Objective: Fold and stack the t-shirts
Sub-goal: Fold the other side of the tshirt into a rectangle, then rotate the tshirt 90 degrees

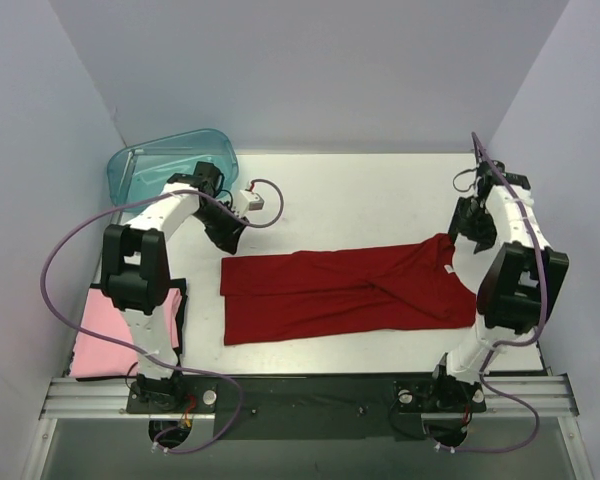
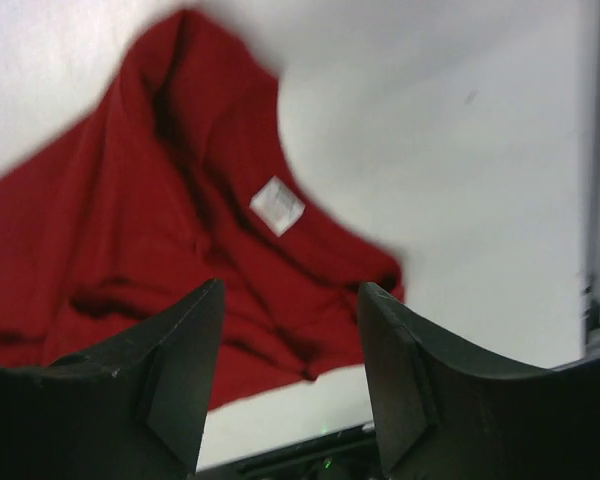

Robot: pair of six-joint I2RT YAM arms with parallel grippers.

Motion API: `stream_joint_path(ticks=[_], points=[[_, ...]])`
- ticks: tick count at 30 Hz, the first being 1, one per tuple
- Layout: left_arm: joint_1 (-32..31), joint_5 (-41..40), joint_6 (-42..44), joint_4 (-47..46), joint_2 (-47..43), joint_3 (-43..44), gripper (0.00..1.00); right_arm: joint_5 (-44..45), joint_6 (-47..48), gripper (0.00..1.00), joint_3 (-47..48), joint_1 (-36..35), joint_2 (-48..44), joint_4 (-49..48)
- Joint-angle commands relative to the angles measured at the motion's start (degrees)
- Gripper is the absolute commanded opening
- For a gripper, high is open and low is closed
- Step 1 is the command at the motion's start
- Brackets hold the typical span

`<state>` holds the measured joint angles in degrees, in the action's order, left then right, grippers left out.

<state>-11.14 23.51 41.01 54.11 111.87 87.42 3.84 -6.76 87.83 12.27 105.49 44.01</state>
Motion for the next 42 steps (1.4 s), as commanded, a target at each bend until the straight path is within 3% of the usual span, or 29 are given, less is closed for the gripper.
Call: stream_joint_path(ticks=[1,7,12,16,19,24,26,30,33,36,39,41,42], points=[[-0.55,6.2,3.02,7.05,-5.26,1.79,0.43,-11.65,-7.99,0.51,-14.05,0.3,-9.14,4.25],[-7.22,13.13,-0.13,6.55,-6.23,5.38,0.43,-9.64,-14.5,0.52,-27.34,2.92,-20.83,1.88],[-12.59,15.25,-5.94,-0.99,-4.91,7.43,0.43,-16.22,-18.45,0.51,-34.47,6.8,-22.79,-2.61],[-10.49,8.68,-10.69,-11.01,-6.14,0.32,0.45,-15.79,-18.19,0.47,-35.97,6.8,-21.38,-7.26],[-8.39,1.39,-10.6,-15.6,-6.23,-3.82,0.55,-13.78,-19.42,0.46,-36.59,6.71,-20.59,-9.11],[-4.43,-5.66,-11.83,-21.5,-3.07,-4.28,0.61,-9.46,-21.01,0.48,-35.02,6.97,-14.46,-11.75],[-3.37,-7.15,-10.7,-20.36,-1.22,-3.22,0.61,-9.37,-20.83,0.45,-32.83,7.15,-11.38,-11.75],[-3.8,-5.24,-6.31,-18.69,-0.52,-6.55,0.61,-10.95,-20.48,0.21,-28.78,7.24,-6.72,-11.84],[-4.77,-3.39,-4.54,-18.51,-2.01,-12.42,0.6,-12.27,-20.13,0.11,-25.53,7.41,-3.37,-11.84],[-4.6,-1.89,-3.84,-17.11,-2.89,-16.21,0.47,-13.59,-19.78,0.0,-22.27,7.59,0.67,-11.67],[-3.46,-2.59,-3.4,-14.13,-4.03,-17.72,0.1,-15.52,-19.25,0.0,-16.66,7.68,5.32,-11.67],[-2.58,-1.8,-2.09,-11.41,-5.25,-19.12,0.0,-18.06,-18.81,0.0,-12.01,7.42,8.22,-11.32],[-2.31,-1.54,-1.47,-10.7,-5.96,-20.26,0.0,-19.29,-18.72,0.0,-10.59,7.24,9.11,-11.05]])
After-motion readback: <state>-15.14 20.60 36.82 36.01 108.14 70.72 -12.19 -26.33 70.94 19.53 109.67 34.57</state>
